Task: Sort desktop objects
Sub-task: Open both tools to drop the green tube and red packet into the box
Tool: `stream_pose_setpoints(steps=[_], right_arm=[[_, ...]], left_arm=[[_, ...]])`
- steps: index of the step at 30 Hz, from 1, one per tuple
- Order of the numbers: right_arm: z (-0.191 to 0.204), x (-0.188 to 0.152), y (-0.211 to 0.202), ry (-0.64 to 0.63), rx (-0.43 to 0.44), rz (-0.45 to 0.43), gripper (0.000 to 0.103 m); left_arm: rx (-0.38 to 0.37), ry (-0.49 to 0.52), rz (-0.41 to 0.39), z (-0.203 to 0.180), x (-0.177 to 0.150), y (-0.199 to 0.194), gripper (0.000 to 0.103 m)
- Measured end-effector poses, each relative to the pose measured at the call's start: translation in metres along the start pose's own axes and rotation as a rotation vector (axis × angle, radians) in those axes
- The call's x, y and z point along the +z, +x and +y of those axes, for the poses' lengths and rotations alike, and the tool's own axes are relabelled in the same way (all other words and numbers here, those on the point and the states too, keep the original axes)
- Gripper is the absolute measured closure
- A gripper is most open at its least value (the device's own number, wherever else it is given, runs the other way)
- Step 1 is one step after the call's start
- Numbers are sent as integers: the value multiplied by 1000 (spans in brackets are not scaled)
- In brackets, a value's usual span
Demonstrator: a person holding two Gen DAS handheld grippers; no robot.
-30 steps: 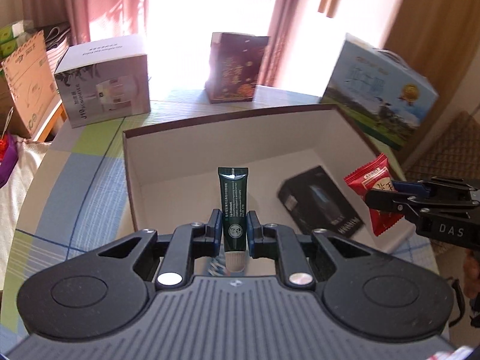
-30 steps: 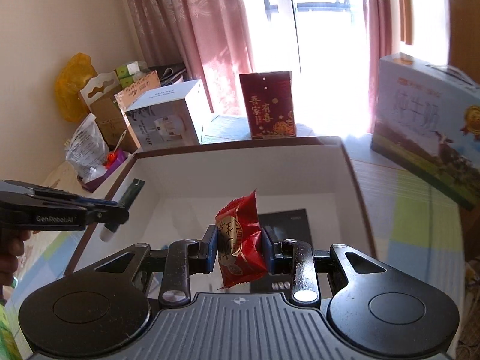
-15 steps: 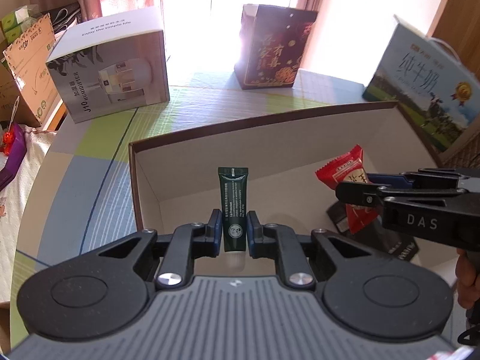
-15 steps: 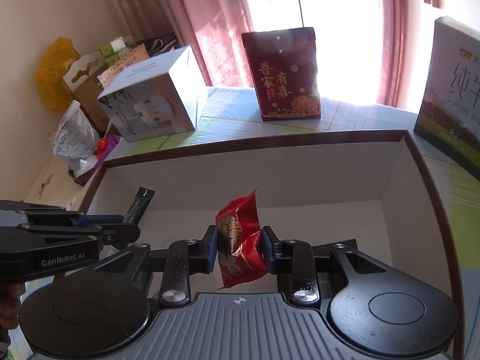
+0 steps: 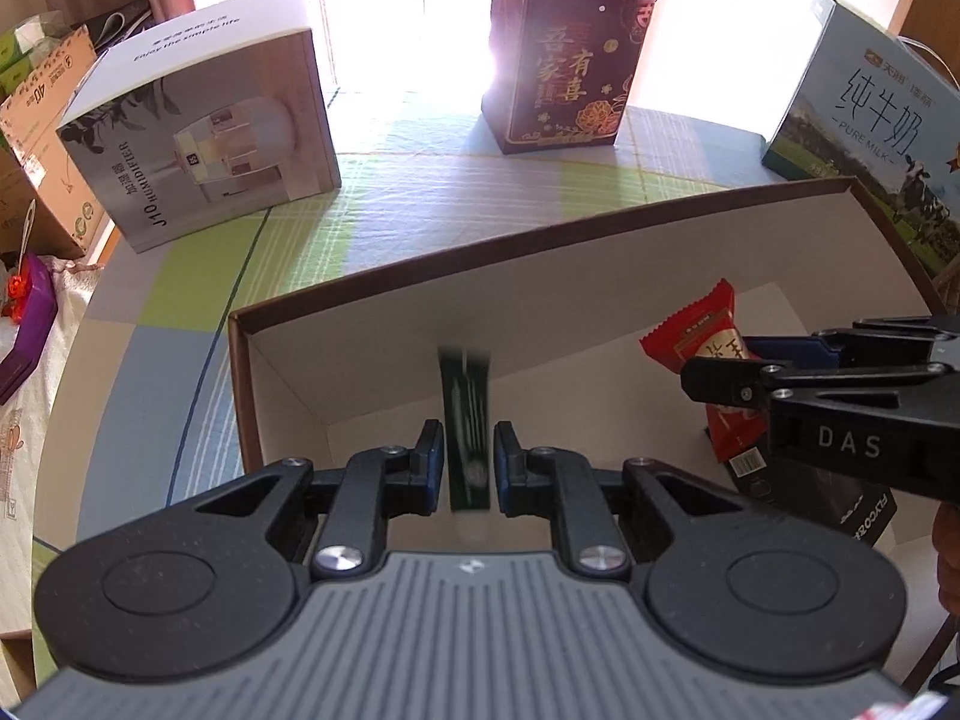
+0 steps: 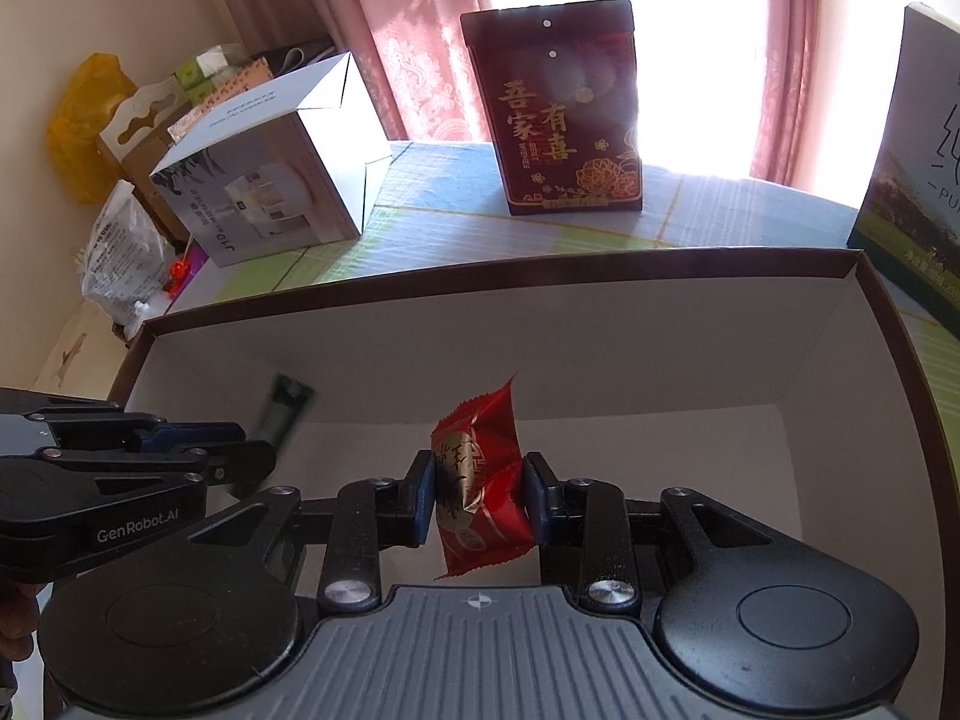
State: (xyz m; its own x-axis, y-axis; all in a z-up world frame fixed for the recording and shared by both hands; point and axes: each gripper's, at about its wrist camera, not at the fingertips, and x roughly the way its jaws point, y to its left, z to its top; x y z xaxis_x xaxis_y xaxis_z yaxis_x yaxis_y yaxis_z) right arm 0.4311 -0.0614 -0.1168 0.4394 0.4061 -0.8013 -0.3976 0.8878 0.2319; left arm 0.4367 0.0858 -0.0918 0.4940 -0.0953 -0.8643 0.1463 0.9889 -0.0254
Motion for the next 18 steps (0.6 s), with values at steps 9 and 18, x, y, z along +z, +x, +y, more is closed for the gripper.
stream_pose_setpoints(steps=[9,18], right_arm=[[0,-1,0,1,12,-9,75],[0,-1,-17,5,11,-118,32]], left_arm=[[-11,2,0,-3,1,1,81],[-35,-10,-16,-3,-1,-10,70]])
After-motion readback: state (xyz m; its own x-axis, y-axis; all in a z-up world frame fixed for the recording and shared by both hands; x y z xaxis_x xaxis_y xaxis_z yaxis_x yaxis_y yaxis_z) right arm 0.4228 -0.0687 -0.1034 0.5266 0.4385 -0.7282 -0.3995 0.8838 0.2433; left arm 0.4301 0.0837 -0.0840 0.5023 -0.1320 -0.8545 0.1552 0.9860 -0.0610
